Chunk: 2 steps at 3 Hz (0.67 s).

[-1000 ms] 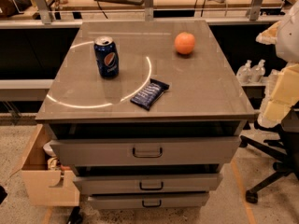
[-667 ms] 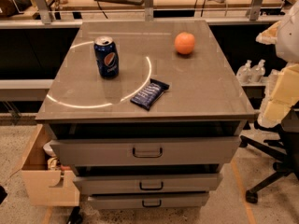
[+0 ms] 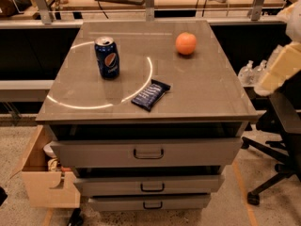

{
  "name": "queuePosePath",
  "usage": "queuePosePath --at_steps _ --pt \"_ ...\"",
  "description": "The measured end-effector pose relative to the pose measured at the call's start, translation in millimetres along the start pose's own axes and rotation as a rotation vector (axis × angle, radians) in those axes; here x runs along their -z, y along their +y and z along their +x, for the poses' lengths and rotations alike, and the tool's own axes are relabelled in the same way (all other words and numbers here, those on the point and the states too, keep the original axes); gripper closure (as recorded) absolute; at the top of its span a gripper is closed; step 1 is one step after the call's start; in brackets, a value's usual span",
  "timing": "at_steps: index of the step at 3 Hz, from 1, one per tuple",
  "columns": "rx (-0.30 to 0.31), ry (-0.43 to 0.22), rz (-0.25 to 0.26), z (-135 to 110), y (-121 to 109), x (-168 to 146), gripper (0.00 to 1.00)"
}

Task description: Pick orange

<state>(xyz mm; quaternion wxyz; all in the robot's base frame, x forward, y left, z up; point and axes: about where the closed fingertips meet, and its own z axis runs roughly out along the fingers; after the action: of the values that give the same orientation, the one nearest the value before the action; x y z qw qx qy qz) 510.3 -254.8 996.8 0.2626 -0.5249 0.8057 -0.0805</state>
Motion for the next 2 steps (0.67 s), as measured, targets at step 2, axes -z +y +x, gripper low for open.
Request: queuePosePath --at_steps 2 --pt "-0.246 -0.327 0.124 -21 -107 -65 0.0"
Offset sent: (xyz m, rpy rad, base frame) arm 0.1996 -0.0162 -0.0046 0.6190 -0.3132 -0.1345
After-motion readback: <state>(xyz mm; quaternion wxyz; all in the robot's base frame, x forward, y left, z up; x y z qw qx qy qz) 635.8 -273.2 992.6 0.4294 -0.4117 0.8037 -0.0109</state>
